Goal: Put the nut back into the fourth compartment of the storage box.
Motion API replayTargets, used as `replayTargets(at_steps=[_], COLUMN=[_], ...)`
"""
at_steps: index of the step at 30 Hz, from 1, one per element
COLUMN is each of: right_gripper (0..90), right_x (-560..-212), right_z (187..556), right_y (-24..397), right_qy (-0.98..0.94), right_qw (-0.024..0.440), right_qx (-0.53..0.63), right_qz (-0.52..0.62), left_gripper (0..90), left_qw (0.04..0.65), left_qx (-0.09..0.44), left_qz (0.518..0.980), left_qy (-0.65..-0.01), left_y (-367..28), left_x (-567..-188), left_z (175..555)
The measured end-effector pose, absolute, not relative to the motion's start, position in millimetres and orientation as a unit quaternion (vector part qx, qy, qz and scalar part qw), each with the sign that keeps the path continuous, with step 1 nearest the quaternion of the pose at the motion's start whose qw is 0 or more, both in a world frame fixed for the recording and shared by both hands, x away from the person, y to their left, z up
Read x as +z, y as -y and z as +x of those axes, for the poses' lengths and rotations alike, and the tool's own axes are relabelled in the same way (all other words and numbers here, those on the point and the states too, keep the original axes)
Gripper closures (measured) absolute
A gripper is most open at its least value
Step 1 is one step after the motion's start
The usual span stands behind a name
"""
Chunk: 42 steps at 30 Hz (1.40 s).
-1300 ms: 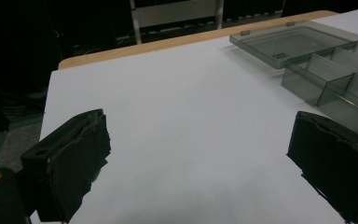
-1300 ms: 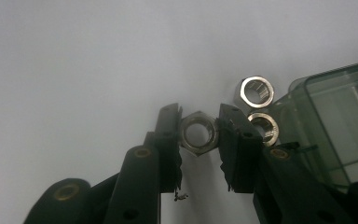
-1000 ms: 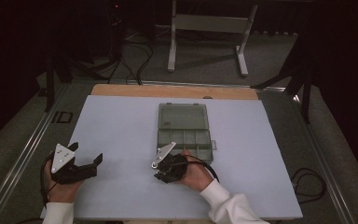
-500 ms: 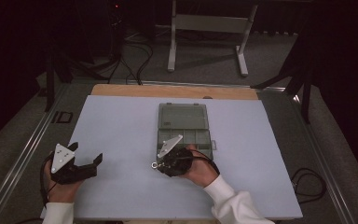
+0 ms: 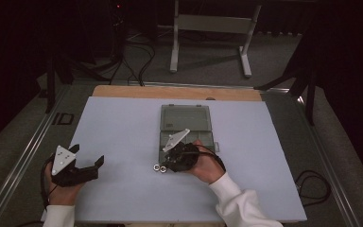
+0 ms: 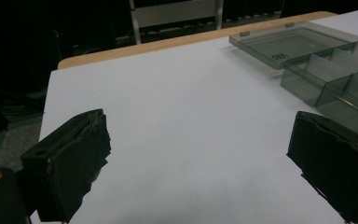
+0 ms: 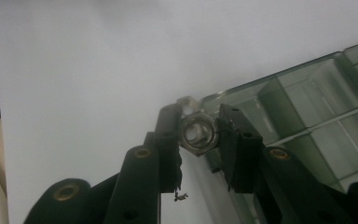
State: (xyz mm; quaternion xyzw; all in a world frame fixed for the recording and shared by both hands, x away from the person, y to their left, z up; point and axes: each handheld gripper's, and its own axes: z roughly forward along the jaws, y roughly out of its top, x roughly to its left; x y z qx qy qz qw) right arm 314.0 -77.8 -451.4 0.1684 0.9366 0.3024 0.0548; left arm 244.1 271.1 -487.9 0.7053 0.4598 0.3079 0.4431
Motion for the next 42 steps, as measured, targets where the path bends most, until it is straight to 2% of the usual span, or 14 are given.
replayTargets(at_steps=[9,42], right_gripper=[70.2,70.2], right_x=[-437,-417], right_z=[325,360], right_y=[84,109], right_qy=[-0.933,-0.917], right_qw=[0.064,0.089], right_qx=[0.306,0.302], right_qz=[0.179,0.244], left_gripper=[4.8,4.6], left_qw=[0.443,0.443], left_qx=[0.309,0.308], left_qz=[0.704,0.704], left_qy=[-0.461,-0.462], left_y=[-272,-272], left_x=[-488,-488], left_z=[244,245])
